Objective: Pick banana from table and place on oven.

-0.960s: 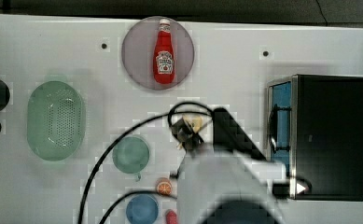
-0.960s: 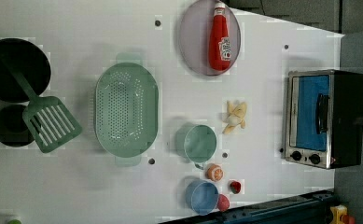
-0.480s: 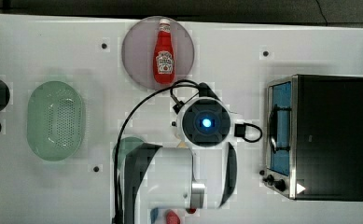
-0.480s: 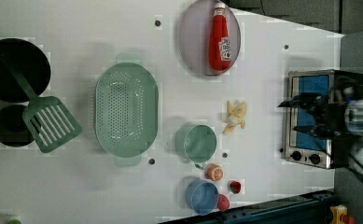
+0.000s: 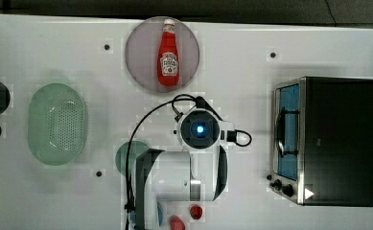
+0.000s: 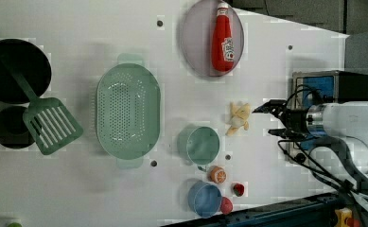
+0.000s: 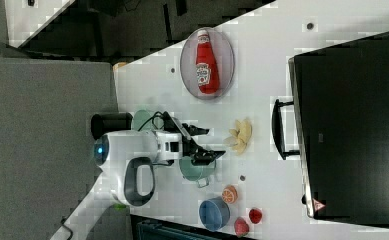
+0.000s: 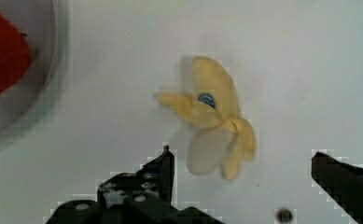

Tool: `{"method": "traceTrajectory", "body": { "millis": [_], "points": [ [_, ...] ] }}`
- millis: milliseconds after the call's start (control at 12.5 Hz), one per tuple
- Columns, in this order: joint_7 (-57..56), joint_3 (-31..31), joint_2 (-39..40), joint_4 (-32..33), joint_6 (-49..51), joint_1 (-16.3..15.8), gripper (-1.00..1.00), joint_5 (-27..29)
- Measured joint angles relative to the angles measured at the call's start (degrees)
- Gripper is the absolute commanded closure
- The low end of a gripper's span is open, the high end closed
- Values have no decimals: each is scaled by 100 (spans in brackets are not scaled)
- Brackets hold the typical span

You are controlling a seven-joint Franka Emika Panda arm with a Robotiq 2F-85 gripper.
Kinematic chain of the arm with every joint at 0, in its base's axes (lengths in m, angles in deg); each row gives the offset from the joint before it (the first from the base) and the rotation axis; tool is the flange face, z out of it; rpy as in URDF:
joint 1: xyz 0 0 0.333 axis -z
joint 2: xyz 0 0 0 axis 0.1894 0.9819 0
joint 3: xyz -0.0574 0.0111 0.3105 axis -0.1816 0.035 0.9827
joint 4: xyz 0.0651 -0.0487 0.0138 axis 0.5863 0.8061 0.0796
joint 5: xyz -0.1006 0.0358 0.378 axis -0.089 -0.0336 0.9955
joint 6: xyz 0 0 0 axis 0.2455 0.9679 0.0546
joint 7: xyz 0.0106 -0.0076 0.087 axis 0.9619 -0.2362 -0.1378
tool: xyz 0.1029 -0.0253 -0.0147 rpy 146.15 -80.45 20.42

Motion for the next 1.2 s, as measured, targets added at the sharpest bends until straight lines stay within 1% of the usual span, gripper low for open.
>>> {"method": "traceTrajectory", "body": {
  "millis": [320,560,640,800,1040,1120,1200],
  "points": [
    [1,-48,785,45,-1018,47,-100,-27],
    [4,-4,1306,201,-1662,74,-100,124],
    [5,-20,1482,246,-1729,39,-92,124],
    [4,-65,1671,291,-1656,-17,-43,-2],
    [6,10,1626,246,-1768,9,27,0],
    [6,14,1626,179,-1746,-32,48,50],
    [6,11,1621,145,-1763,-54,58,136]
  ]
}}
